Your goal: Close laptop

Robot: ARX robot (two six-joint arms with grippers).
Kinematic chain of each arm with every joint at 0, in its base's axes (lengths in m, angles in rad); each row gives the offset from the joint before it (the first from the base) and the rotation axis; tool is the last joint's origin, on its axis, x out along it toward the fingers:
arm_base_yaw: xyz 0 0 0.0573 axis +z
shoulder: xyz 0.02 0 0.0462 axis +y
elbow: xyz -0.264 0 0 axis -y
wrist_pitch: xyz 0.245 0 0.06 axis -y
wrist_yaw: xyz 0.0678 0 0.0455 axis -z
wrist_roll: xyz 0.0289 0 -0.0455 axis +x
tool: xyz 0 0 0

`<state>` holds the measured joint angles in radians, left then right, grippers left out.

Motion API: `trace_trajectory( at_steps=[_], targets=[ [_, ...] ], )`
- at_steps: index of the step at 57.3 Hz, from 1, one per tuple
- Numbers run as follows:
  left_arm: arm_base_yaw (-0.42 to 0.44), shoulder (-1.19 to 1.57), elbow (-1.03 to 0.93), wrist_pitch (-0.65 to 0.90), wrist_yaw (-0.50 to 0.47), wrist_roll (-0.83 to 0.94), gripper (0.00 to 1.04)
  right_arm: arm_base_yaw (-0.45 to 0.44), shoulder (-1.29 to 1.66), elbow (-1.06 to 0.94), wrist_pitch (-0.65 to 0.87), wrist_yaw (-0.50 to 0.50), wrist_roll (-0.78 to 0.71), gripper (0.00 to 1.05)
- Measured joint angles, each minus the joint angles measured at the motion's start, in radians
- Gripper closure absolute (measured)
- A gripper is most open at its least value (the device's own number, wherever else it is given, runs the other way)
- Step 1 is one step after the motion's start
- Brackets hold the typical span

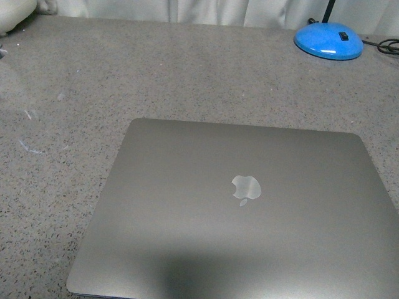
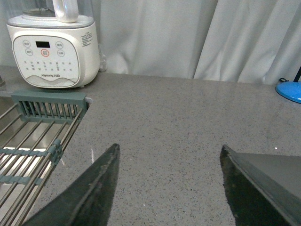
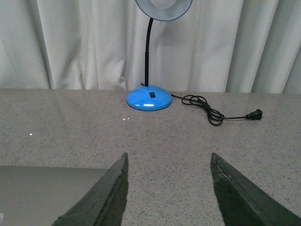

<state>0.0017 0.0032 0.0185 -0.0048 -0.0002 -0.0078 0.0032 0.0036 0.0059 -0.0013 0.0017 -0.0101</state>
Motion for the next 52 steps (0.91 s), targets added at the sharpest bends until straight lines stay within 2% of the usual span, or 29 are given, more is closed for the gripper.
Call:
trace_trajectory(
  at_steps=[5,10,14,19,52],
  targets=[
    [0.0,0.0,0.0,0.0,0.0,0.0,0.2,0.0,0.0,0.0,0.0,0.0,0.0,0.29],
    [0.0,0.0,0.0,0.0,0.0,0.0,0.06,0.0,0.0,0.0,0.0,0.0,0.0,0.15],
    [0.0,0.0,0.0,0.0,0.0,0.002,0.06,0.0,0.0,0.0,0.0,0.0,0.002,0.07],
    [0.0,0.0,0.0,0.0,0.0,0.003,0.06,0.0,0.0,0.0,0.0,0.0,0.002,0.09],
    [0.0,0.0,0.0,0.0,0.0,0.003,0.06,0.0,0.0,0.0,0.0,0.0,0.002,0.09]
  ],
)
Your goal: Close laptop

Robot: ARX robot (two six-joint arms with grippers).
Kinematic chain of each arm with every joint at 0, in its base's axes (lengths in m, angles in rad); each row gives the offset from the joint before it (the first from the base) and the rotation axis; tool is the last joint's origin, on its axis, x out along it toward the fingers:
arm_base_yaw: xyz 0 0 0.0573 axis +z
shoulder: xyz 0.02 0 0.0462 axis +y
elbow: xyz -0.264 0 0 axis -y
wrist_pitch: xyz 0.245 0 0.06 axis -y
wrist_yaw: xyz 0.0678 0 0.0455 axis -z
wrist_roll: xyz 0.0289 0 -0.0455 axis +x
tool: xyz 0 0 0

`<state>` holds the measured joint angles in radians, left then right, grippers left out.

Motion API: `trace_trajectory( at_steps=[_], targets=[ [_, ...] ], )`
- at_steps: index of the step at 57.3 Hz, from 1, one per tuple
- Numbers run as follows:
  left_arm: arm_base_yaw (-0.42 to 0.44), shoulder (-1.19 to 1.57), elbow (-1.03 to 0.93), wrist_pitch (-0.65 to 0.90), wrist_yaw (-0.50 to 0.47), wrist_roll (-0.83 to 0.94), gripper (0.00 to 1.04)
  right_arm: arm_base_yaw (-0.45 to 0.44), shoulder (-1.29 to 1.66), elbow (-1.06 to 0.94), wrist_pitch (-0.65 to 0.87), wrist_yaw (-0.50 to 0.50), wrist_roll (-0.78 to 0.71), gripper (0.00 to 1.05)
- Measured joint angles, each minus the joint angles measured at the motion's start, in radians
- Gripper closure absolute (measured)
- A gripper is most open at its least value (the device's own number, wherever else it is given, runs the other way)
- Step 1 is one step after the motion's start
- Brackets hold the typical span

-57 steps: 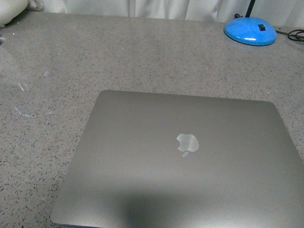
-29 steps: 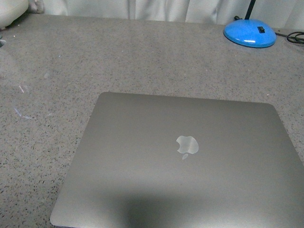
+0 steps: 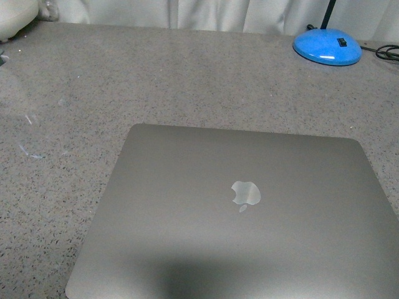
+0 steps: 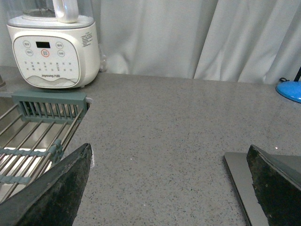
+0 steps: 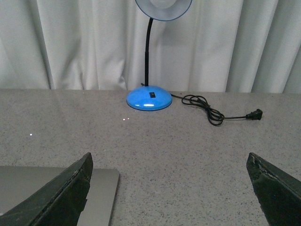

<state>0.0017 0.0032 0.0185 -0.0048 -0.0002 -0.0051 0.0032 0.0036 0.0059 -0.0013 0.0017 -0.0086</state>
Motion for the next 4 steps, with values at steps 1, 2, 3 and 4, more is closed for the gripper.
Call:
trace_trajectory(
  at_steps=[1,2,3,4],
  targets=[
    [0.0,0.0,0.0,0.0,0.0,0.0,0.06,0.0,0.0,0.0,0.0,0.0,0.0,0.09],
    [0.0,0.0,0.0,0.0,0.0,0.0,0.06,0.0,0.0,0.0,0.0,0.0,0.0,0.09],
    [0.0,0.0,0.0,0.0,0.0,0.0,0.06,0.0,0.0,0.0,0.0,0.0,0.0,0.09],
    [0.0,0.0,0.0,0.0,0.0,0.0,0.06,0.0,0.0,0.0,0.0,0.0,0.0,0.09]
  ],
)
